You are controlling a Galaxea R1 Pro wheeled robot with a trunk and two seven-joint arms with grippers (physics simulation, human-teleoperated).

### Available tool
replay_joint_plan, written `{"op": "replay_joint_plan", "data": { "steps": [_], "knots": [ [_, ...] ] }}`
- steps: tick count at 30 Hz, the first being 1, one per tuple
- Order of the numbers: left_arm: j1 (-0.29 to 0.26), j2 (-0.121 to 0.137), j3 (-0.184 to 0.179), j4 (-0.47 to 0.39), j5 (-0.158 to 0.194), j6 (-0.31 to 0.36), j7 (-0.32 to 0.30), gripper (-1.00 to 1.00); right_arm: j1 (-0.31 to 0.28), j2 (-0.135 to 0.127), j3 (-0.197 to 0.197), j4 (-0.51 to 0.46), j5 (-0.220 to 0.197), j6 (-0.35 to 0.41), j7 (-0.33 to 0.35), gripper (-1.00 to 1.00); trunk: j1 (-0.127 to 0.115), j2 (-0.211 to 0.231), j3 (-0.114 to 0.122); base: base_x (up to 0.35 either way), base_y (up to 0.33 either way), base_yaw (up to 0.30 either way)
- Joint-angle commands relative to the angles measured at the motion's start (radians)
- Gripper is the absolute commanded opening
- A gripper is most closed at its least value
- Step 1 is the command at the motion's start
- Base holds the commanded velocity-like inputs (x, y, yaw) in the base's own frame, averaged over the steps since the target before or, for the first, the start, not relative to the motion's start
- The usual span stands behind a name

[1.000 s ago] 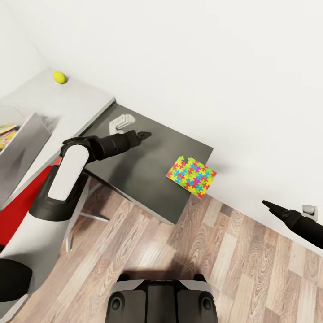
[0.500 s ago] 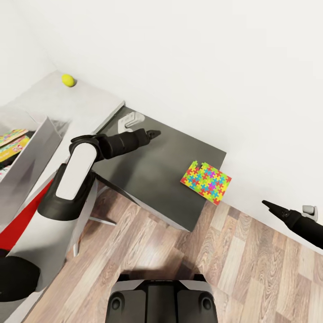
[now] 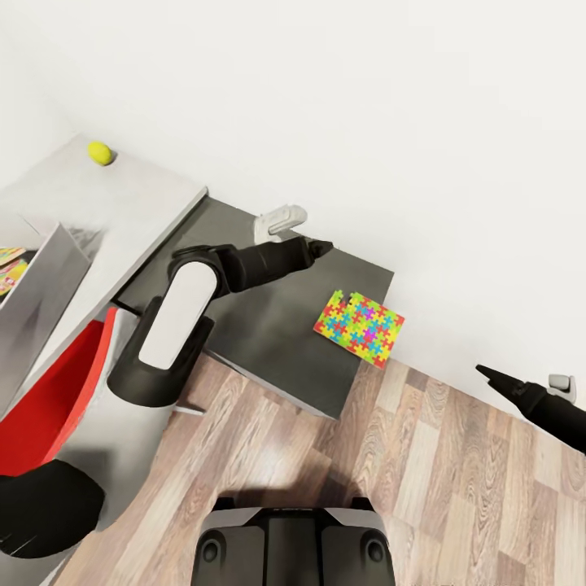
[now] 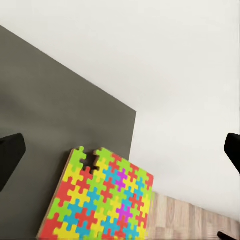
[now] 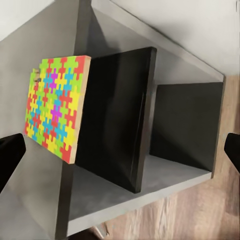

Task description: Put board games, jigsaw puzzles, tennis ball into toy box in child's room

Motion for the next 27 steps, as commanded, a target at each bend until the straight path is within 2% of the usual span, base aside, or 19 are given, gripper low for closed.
{"op": "replay_joint_plan", "data": {
  "steps": [1,2,3,6,7,10,11,13,17,27],
  "knots": [
    [-0.001,-0.014,-0.010,-0.004,0.010,0.001,0.025,1.00,-0.001,0.000,-0.001,0.008,0.000,0.004,0.005,1.00,0.001,-0.002,-0.001,0.002,0.004,-0.071],
    [-0.001,-0.014,-0.010,-0.004,0.010,0.001,0.025,1.00,-0.001,0.000,-0.001,0.008,0.000,0.004,0.005,1.00,0.001,-0.002,-0.001,0.002,0.004,-0.071],
    [-0.002,-0.026,-0.021,-0.009,0.011,0.001,0.037,1.00,-0.001,0.001,0.000,0.016,0.001,0.002,0.012,1.00,0.001,-0.002,-0.001,0.002,0.003,-0.057],
    [-0.001,-0.053,-0.055,-0.018,0.014,0.001,0.060,1.00,-0.004,0.000,0.000,0.044,0.002,-0.004,0.078,1.00,0.001,-0.002,-0.001,0.001,0.002,-0.037],
    [-0.001,-0.053,-0.055,-0.018,0.014,0.001,0.060,1.00,-0.004,0.000,0.000,0.044,0.002,-0.004,0.078,1.00,0.001,-0.002,-0.001,0.001,0.002,-0.029],
    [-0.002,-0.069,-0.103,-0.023,0.015,-0.003,0.071,1.00,-0.009,-0.003,-0.002,0.110,0.003,-0.009,0.178,1.00,0.001,-0.002,-0.001,0.001,0.001,-0.019],
    [-0.002,-0.069,-0.103,-0.023,0.015,-0.003,0.071,1.00,-0.009,-0.003,-0.002,0.110,0.003,-0.009,0.178,1.00,0.001,-0.002,-0.001,0.000,0.001,-0.015],
    [-0.003,-0.077,-0.130,-0.025,0.016,-0.006,0.075,1.00,-0.014,-0.005,-0.003,0.155,0.005,-0.012,0.232,1.00,0.001,-0.002,-0.001,0.000,0.001,-0.011],
    [-0.006,-0.087,-0.157,-0.027,0.016,-0.009,0.078,1.00,-0.024,-0.007,-0.004,0.195,0.016,-0.019,0.279,1.00,0.001,-0.002,-0.001,0.000,0.000,-0.007],
    [-0.020,-0.096,-0.180,-0.028,0.016,-0.012,0.077,1.00,-0.034,0.000,-0.004,0.228,0.059,-0.057,0.322,1.00,0.001,-0.002,-0.001,0.000,0.000,-0.002]
  ]
}}
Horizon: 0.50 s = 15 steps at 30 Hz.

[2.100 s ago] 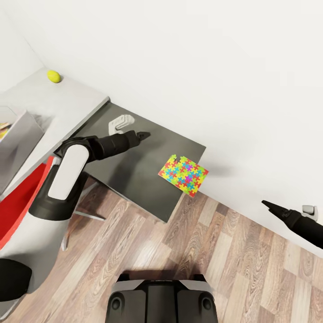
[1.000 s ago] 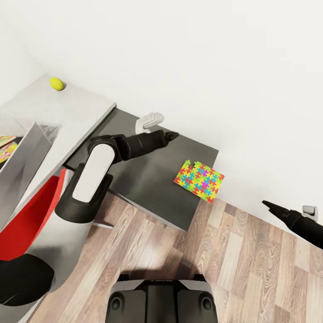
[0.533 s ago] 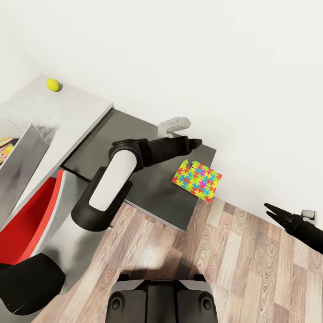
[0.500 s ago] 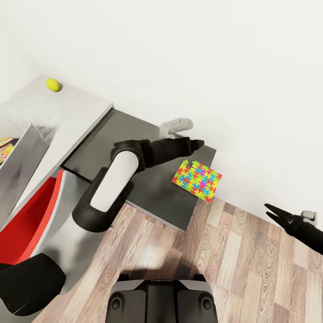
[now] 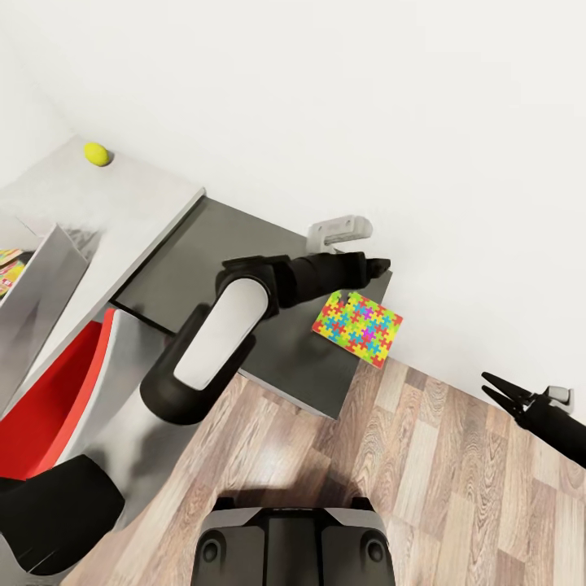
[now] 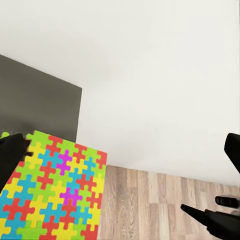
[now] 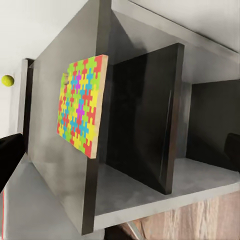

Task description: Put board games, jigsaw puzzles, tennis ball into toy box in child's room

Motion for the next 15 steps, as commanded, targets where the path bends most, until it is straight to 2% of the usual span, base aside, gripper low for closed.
{"op": "replay_joint_plan", "data": {
  "steps": [1,3,6,7,9,10,13,15],
  "knots": [
    [-0.008,-0.003,-0.003,-0.001,0.023,0.000,0.001,1.00,-0.002,0.001,-0.001,0.010,0.006,-0.004,0.005,1.00,0.001,-0.002,-0.001,0.000,0.000,0.000],
    [-0.009,-0.004,-0.004,-0.001,0.035,0.000,-0.007,1.00,-0.003,0.001,-0.001,0.012,0.008,-0.008,0.006,1.00,0.001,-0.002,-0.001,0.000,0.000,0.000],
    [-0.011,-0.004,-0.006,-0.001,0.093,-0.002,-0.044,1.00,-0.004,0.003,0.000,0.016,0.010,-0.023,0.009,1.00,0.001,-0.002,-0.001,0.000,0.000,0.000],
    [-0.011,-0.004,-0.006,-0.001,0.093,-0.002,-0.044,1.00,-0.004,0.003,0.000,0.016,0.010,-0.023,0.009,1.00,0.001,-0.002,-0.001,0.000,0.000,0.000],
    [-0.009,-0.004,-0.006,-0.001,0.132,-0.002,-0.065,1.00,-0.004,0.005,0.001,0.016,0.011,-0.030,0.011,1.00,0.001,-0.002,-0.001,0.000,0.000,0.000],
    [-0.009,-0.004,-0.006,-0.001,0.132,-0.002,-0.065,1.00,-0.004,0.005,0.001,0.016,0.011,-0.030,0.011,1.00,0.001,-0.002,-0.001,0.000,0.000,0.000],
    [-0.006,-0.004,-0.006,-0.001,0.172,-0.007,-0.086,1.00,-0.004,0.007,0.003,0.014,0.011,-0.033,0.009,1.00,0.001,-0.002,-0.001,0.000,0.000,0.000],
    [-0.006,-0.004,-0.006,-0.001,0.181,-0.014,-0.091,1.00,-0.004,0.007,0.004,0.013,0.011,-0.034,0.008,1.00,0.001,-0.002,-0.001,0.000,0.000,0.000]
  ]
}}
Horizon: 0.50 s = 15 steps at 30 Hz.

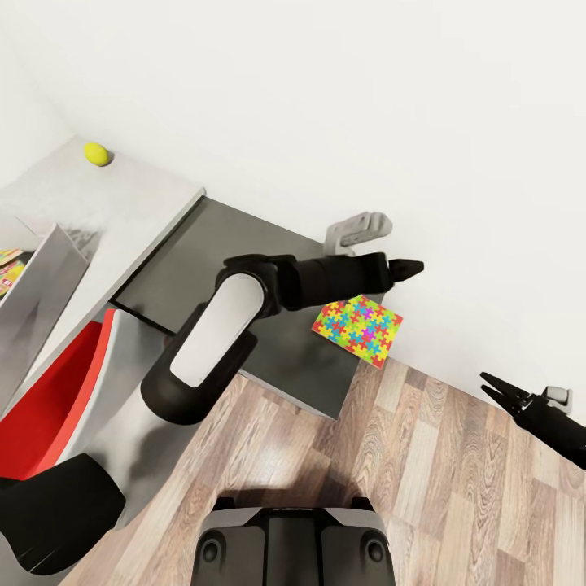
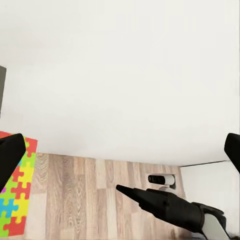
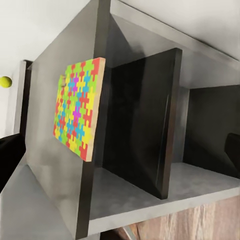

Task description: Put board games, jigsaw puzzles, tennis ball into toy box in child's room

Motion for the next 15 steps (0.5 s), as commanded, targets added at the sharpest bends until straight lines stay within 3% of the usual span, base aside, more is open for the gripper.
{"op": "replay_joint_plan", "data": {
  "steps": [1,7,15],
  "knots": [
    [0.000,0.000,0.000,-0.001,0.018,-0.011,0.005,1.00,-0.001,0.001,0.000,0.000,-0.003,0.006,0.000,1.00,0.001,-0.002,-0.001,0.000,0.000,0.000],
    [0.001,0.000,-0.001,-0.001,0.036,-0.079,-0.033,1.00,-0.002,0.003,0.002,-0.001,-0.002,0.002,-0.012,1.00,0.001,-0.002,-0.001,0.000,0.000,0.000],
    [0.007,0.000,-0.024,-0.001,0.045,-0.131,-0.135,1.00,-0.045,0.016,0.006,0.011,-0.003,0.000,-0.094,1.00,0.001,-0.002,-0.001,0.000,0.000,0.000]
  ]
}}
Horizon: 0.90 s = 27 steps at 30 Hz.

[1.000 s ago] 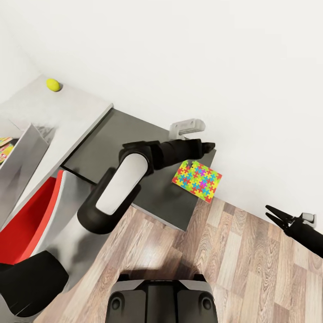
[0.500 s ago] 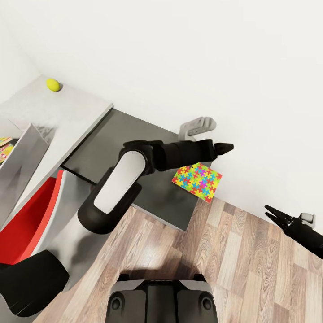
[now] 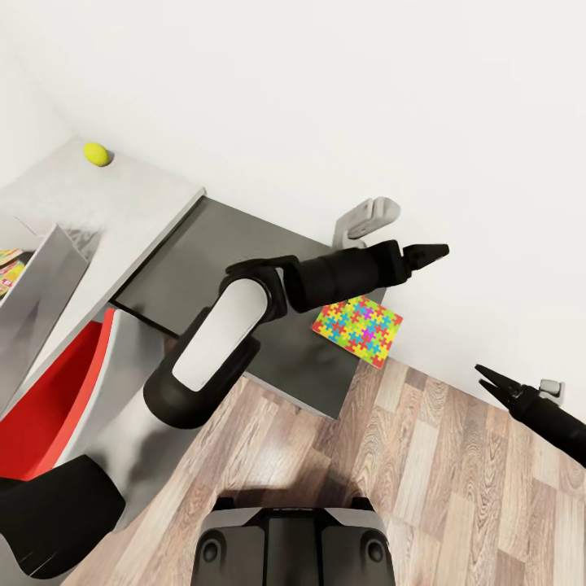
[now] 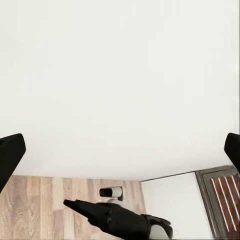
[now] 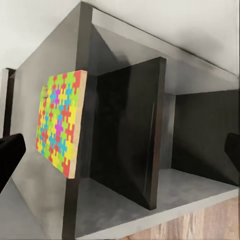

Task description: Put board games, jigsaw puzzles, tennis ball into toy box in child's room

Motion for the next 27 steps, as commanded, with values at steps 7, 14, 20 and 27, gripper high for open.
{"op": "replay_joint_plan", "data": {
  "steps": [7,14,20,27],
  "knots": [
    [0.011,0.000,-0.017,-0.001,0.012,-0.013,-0.110,1.00,-0.022,0.009,0.026,0.028,-0.004,0.009,-0.017,1.00,0.001,-0.002,-0.001,0.000,0.000,0.000],
    [0.015,0.001,-0.020,-0.001,0.018,-0.017,-0.159,1.00,-0.038,0.008,0.080,0.044,-0.004,0.004,0.025,1.00,0.001,-0.002,-0.001,0.000,0.000,0.000],
    [0.017,0.002,-0.021,0.000,0.059,-0.018,-0.178,1.00,-0.061,0.005,0.099,0.083,-0.004,0.002,0.072,1.00,0.001,-0.002,-0.001,0.000,0.000,0.000],
    [0.030,0.002,-0.036,0.000,0.107,-0.021,-0.199,1.00,-0.136,0.010,0.112,0.228,-0.001,-0.005,0.131,1.00,0.001,-0.002,-0.001,0.000,0.000,0.000]
  ]
}}
